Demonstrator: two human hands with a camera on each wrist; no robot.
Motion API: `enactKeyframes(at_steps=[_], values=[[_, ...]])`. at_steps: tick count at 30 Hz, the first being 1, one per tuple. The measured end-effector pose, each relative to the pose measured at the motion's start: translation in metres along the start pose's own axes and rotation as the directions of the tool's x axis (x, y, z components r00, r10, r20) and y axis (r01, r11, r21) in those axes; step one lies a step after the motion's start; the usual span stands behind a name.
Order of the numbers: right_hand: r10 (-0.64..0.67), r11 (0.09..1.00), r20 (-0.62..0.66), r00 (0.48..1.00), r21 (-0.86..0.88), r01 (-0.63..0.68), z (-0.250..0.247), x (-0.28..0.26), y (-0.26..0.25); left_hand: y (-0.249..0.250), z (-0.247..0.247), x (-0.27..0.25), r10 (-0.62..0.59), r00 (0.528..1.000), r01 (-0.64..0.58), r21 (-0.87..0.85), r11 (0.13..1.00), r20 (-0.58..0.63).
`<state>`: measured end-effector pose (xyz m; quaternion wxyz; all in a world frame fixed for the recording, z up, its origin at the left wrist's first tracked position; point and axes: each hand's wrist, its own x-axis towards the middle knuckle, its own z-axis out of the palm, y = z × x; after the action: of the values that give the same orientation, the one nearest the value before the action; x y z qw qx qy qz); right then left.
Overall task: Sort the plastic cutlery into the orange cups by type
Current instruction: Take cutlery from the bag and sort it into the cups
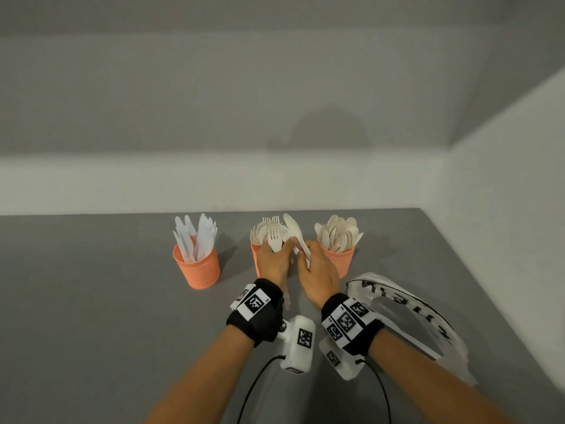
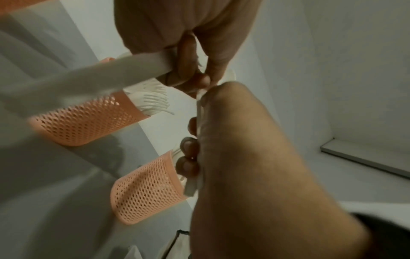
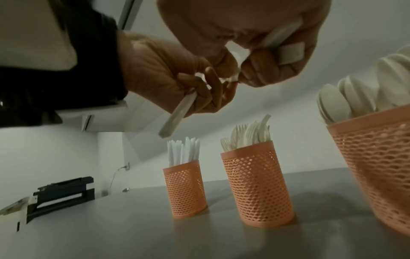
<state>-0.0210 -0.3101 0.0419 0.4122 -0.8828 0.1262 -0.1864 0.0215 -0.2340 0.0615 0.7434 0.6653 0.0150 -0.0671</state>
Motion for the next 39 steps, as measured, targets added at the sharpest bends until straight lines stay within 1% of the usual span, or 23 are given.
enactKeyframes(at_steps=[3,5,7,9,11,13,15,18,21,23,25,27,28,30,31,32,33,35,37,39], values=[[0.078,0.981,0.032,0.996,0.178,-0.083,0.000,0.000,0.000,-0.001,-0.002,0.003,-0.066,0.998,0.066,-0.044,0.997,0.003],[0.122,0.958,0.056,0.991,0.254,-0.132,0.004,0.001,0.001,0.000,-0.002,0.005,-0.163,0.986,0.161,-0.110,0.981,-0.010],[0.141,0.932,0.097,0.985,0.322,-0.165,0.006,0.002,0.002,0.001,-0.002,0.006,-0.256,0.967,0.247,-0.222,0.943,-0.013],[0.145,0.909,0.152,0.978,0.369,-0.192,0.004,0.000,0.000,0.005,-0.004,0.005,-0.323,0.947,0.302,-0.337,0.892,-0.007],[0.168,0.871,0.211,0.963,0.426,-0.245,0.002,-0.002,-0.002,0.007,-0.008,0.004,-0.360,0.933,0.335,-0.382,0.861,0.006],[0.212,0.834,0.248,0.945,0.459,-0.307,0.001,-0.003,-0.002,0.005,-0.011,0.007,-0.361,0.933,0.342,-0.361,0.868,0.015],[0.256,0.823,0.254,0.933,0.449,-0.348,0.002,-0.003,0.001,0.003,-0.015,0.009,-0.326,0.946,0.313,-0.291,0.904,0.005],[0.307,0.804,0.218,0.926,0.462,-0.375,0.001,0.001,0.006,0.004,-0.019,0.010,-0.236,0.972,0.232,-0.193,0.954,0.001],[0.262,0.866,0.177,0.949,0.392,-0.312,-0.003,0.004,0.009,0.009,-0.017,0.004,-0.101,0.993,0.097,0.051,0.994,0.061],[0.212,0.908,0.177,0.961,0.328,-0.260,-0.004,0.005,0.011,0.012,-0.013,0.001,0.005,0.997,-0.018,0.180,0.984,0.074],[0.162,0.929,0.199,0.967,0.300,-0.217,-0.007,0.007,0.012,0.013,-0.010,0.003,0.117,0.992,-0.127,0.259,0.957,0.056],[0.097,0.914,0.252,0.963,0.360,-0.187,-0.015,0.010,0.007,0.014,-0.007,0.006,0.213,0.974,-0.225,0.330,0.917,0.073],[0.060,0.908,0.265,0.962,0.386,-0.163,-0.019,0.014,0.005,0.016,-0.005,0.006,0.244,0.965,-0.264,0.354,0.897,0.101],[0.005,0.915,0.248,0.969,0.391,-0.104,-0.029,0.022,0.000,0.021,0.001,0.003,0.273,0.943,-0.323,0.312,0.894,0.191],[0.000,0.915,0.225,0.974,0.394,-0.091,-0.034,0.027,-0.002,0.024,0.003,0.003,0.274,0.934,-0.329,0.257,0.909,0.229],[0.016,0.904,0.192,0.981,0.417,-0.097,-0.039,0.034,-0.002,0.028,0.004,0.004,0.267,0.934,-0.317,0.210,0.925,0.237],[0.047,0.886,0.149,0.988,0.450,-0.110,-0.047,0.039,-0.004,0.033,0.003,0.009,0.252,0.946,-0.290,0.183,0.939,0.204],[0.115,0.846,0.028,0.993,0.521,-0.113,-0.067,0.053,-0.003,0.044,-0.005,0.022,0.224,0.972,-0.232,0.115,0.966,0.077],[0.141,0.797,-0.080,0.987,0.601,-0.065,-0.088,0.065,0.001,0.055,-0.015,0.038,0.252,0.967,-0.250,0.044,0.967,-0.045],[0.136,0.772,-0.135,0.982,0.635,-0.020,-0.100,0.074,0.006,0.063,-0.023,0.052,0.299,0.943,-0.305,-0.023,0.952,-0.144]])
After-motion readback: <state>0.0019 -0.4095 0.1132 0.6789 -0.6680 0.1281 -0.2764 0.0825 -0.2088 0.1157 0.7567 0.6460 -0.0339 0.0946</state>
